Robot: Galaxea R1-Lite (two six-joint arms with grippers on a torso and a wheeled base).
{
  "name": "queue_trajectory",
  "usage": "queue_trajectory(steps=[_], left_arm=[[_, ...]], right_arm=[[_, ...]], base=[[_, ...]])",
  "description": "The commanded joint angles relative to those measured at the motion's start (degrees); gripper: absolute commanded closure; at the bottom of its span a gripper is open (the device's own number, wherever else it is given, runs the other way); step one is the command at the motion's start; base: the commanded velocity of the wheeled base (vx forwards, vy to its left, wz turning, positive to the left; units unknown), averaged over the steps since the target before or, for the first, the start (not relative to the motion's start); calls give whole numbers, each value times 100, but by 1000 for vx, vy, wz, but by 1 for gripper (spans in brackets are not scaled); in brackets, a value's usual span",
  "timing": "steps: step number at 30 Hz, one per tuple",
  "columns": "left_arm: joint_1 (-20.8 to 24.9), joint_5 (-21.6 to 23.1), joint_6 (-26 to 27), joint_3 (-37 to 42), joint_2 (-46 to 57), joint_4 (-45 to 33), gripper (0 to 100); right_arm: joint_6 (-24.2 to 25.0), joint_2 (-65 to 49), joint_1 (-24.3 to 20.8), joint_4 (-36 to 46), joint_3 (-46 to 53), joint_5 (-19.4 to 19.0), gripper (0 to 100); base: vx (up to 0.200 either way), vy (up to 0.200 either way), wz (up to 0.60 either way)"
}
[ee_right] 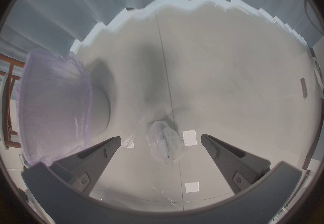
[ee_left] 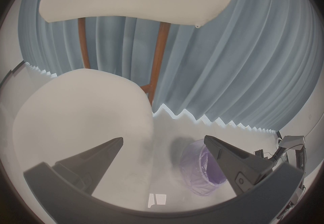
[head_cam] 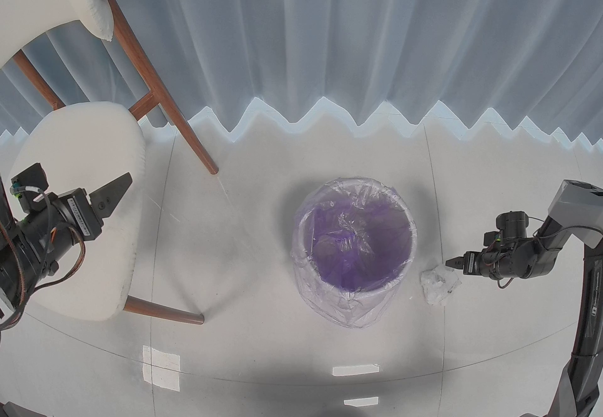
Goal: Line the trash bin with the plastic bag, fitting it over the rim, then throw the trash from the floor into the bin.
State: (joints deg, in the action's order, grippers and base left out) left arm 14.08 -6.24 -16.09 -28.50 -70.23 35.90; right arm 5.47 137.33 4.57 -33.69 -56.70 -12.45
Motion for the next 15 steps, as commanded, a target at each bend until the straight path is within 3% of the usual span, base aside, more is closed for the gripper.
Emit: queue_trajectory(steps=[1, 6, 15], left_arm=[[-169, -9, 1, 240, 405, 22, 0], [-160, -9, 18, 240, 440, 13, 0], [-169, -26, 45, 161, 440, 13, 0]], right_arm=[[-2, 760, -167, 935, -1159, 32, 0], [42, 892, -141, 2121, -1959, 41, 0], [59, 1261, -123, 3326, -3242, 23, 0]], base=[[0, 0, 0], [0, 0, 0], [0, 0, 0]])
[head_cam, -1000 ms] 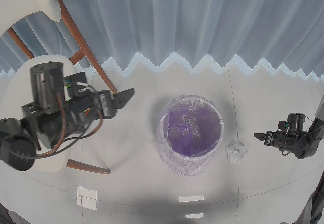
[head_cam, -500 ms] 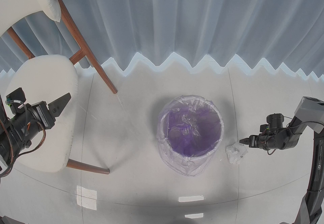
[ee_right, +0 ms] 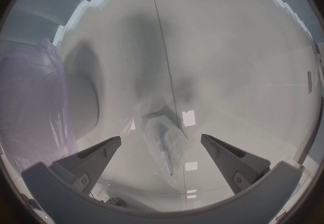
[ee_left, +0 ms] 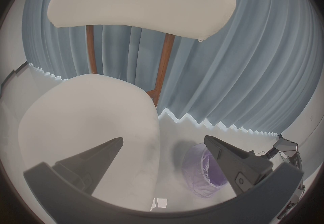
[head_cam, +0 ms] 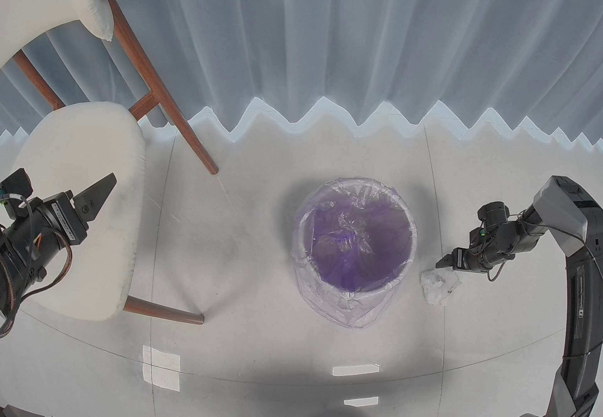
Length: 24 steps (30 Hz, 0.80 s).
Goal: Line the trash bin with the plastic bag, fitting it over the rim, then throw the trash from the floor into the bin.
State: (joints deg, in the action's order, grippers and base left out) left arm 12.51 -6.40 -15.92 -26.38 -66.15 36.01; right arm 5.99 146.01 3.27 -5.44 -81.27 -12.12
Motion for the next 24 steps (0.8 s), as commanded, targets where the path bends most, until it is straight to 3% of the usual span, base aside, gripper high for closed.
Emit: queue_trajectory(steps=[1, 9, 10, 24], left_arm=[[-11, -10, 28, -60, 32, 2, 0], [-11, -2, 177, -51, 14, 2, 0], [-11, -2, 186, -51, 14, 2, 0], [-38, -19, 388, -78, 76, 2, 0]], right_arm=[[8, 411, 7, 544, -846, -10, 0], [-27, 552, -2, 1449, -1453, -10, 0], [-27, 552, -2, 1546, -1453, -10, 100], [34, 262, 86, 1836, -1119, 8, 100]], base=[[0, 0, 0], [0, 0, 0], [0, 0, 0], [0, 0, 0]])
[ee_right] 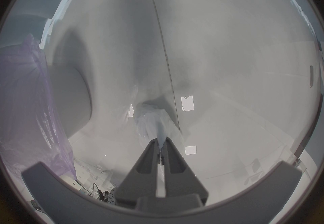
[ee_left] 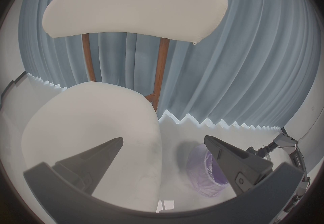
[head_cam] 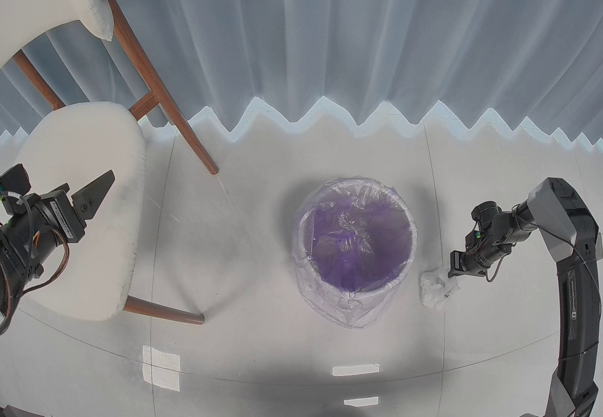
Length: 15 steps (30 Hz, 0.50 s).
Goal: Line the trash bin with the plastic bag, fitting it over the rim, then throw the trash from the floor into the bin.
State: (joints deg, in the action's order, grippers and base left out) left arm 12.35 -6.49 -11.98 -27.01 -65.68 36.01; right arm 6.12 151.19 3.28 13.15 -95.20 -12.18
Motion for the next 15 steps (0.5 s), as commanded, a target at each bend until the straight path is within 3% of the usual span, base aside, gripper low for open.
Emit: queue_trajectory(steps=[1, 5, 10, 15], left_arm=[[-22, -11, -6, -14, 38, 2, 0], [-31, -2, 12, 12, 249, -15, 0], [-207, 25, 56, 30, 451, -6, 0], [-426, 95, 65, 320, 732, -15, 0]], right_arm=[[21, -274, 94, -23, 291, 14, 100], [82, -1241, 349, -50, 1038, -48, 100], [56, -3297, 832, -278, 2532, -250, 100], [82, -5310, 859, -603, 3824, -347, 100]], base=[[0, 0, 0], [0, 0, 0], [0, 0, 0], [0, 0, 0]])
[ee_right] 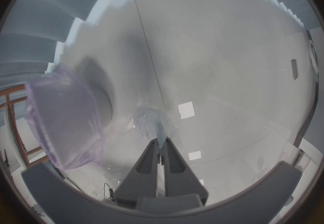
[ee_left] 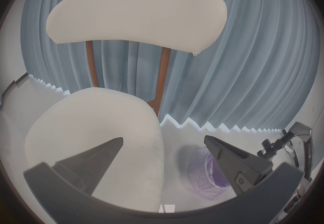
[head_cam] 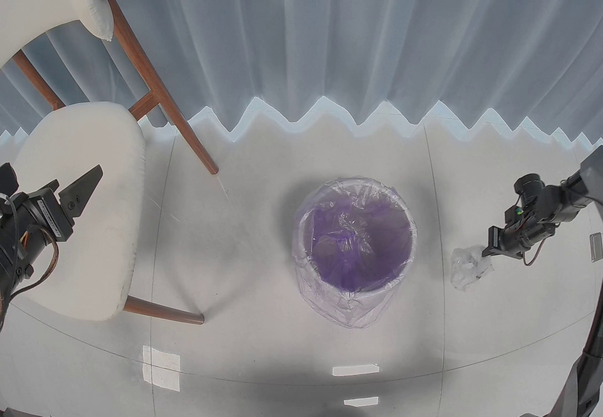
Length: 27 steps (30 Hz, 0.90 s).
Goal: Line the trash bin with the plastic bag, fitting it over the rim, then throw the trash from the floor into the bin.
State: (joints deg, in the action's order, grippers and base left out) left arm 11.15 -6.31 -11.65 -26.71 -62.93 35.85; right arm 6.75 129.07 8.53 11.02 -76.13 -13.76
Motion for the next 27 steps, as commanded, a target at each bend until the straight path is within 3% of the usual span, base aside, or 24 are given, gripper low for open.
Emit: queue_trajectory(steps=[1, 5, 10, 13, 17, 22, 24, 27], left_arm=[[-430, 130, 23, 359, 536, 1, 0], [-658, 227, 14, 526, 808, -17, 0], [-632, 262, 76, 1520, 1793, 9, 0], [-571, 271, 163, 2205, 2645, -70, 0], [-474, 245, 199, 2671, 3559, -597, 0], [-500, 227, 313, 2671, 5080, -2381, 0], [-509, 166, 770, 2636, 5968, -3559, 0], [-518, -28, 840, 2653, 5748, -3339, 0]], right_arm=[[19, -3538, 307, -531, 2181, -241, 100], [19, -4496, 26, -882, 2797, -294, 100], [19, -5788, -1038, -2007, 3693, -302, 100], [10, -6166, -2119, -2702, 4238, -346, 100], [1, -6026, -3112, -2992, 4554, -346, 100], [-104, -5410, -3420, -3317, 4721, -338, 100], [-210, -4830, -3429, -3897, 4651, -338, 100], [-218, -4180, -3411, -4758, 4616, -223, 100]], base=[[0, 0, 0], [0, 0, 0], [0, 0, 0], [0, 0, 0], [0, 0, 0], [0, 0, 0], [0, 0, 0], [0, 0, 0]])
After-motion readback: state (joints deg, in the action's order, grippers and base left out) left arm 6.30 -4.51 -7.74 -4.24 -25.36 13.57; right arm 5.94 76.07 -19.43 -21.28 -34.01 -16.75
